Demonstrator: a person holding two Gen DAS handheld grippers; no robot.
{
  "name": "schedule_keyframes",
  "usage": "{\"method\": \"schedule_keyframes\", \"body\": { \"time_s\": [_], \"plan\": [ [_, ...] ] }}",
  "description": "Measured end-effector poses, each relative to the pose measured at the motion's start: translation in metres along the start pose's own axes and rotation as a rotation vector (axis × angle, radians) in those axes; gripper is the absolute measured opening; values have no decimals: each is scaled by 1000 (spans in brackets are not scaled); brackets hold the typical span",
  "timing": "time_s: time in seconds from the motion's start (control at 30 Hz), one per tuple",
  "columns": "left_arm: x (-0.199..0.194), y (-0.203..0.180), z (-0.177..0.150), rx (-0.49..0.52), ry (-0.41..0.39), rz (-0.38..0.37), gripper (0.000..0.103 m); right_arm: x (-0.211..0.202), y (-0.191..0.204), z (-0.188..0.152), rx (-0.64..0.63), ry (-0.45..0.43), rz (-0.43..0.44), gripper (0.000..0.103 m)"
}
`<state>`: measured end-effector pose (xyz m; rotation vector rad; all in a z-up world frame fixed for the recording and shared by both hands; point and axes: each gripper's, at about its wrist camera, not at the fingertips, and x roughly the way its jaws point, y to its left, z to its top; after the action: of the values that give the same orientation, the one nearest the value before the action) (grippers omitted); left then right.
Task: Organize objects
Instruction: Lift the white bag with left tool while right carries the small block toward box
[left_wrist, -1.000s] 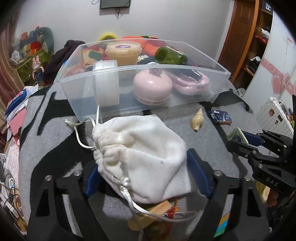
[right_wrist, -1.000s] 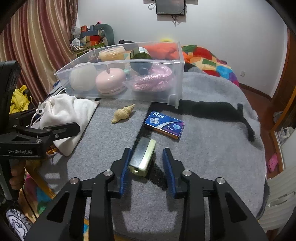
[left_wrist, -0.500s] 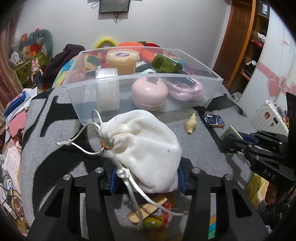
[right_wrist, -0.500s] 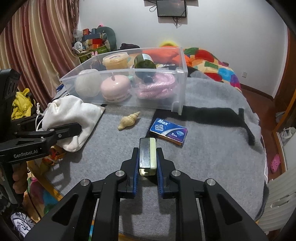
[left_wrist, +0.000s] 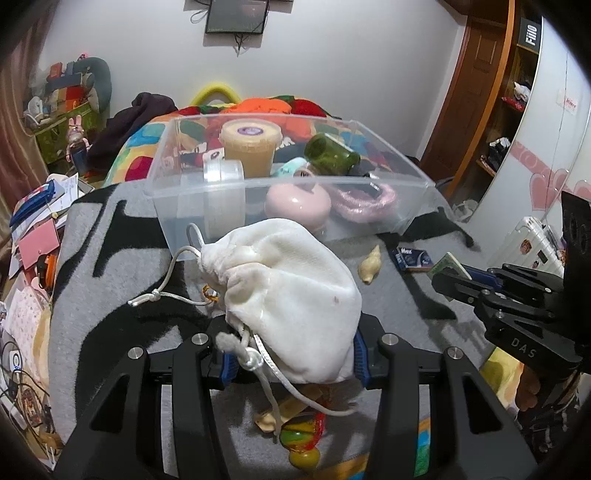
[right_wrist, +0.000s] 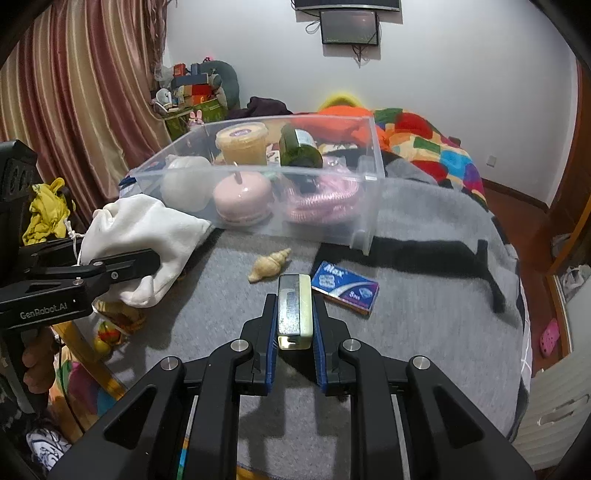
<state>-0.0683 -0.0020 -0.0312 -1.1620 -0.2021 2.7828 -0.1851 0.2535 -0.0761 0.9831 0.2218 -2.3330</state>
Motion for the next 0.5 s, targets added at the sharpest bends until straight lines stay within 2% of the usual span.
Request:
{"method": "schedule_keyframes", "body": {
  "time_s": [0.5],
  "plan": [
    [-26,-3,18,1,-78,-10,48,-18,9,23,-43,-74,2,15]
  ]
}}
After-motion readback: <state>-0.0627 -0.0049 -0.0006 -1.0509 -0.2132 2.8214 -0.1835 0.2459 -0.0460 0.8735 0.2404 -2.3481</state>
